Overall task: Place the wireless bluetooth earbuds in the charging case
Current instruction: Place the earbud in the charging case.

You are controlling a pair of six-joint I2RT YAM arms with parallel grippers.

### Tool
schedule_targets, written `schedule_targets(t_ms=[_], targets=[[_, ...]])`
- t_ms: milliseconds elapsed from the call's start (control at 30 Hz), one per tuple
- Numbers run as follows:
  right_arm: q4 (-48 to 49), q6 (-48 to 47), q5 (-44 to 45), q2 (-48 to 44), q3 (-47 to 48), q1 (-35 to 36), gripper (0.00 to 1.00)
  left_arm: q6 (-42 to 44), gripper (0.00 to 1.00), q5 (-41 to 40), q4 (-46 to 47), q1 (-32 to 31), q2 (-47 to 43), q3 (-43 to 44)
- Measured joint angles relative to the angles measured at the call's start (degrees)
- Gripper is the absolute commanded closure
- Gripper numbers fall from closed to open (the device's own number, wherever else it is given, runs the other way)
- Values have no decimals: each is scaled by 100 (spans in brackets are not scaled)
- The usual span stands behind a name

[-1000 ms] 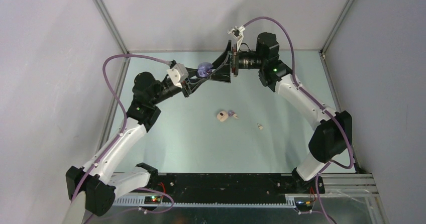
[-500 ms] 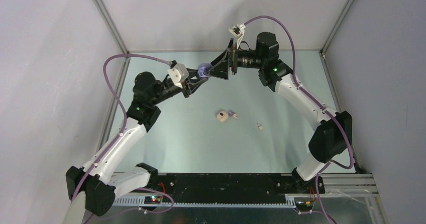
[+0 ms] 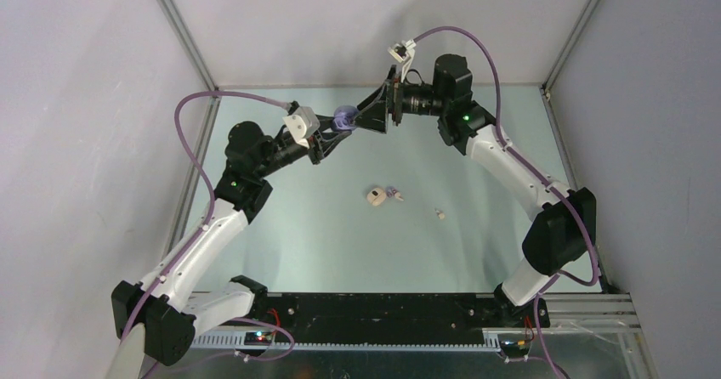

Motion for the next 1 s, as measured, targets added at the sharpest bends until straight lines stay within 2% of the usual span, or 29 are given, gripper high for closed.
schedule_targets(t_ms=[800, 1000], targets=[[-372, -55, 234, 0, -4, -20, 22, 0, 100, -81, -39, 0, 13, 0], [-479, -105, 400, 0, -4, 24, 13, 0, 100, -87, -127, 7, 22, 0]])
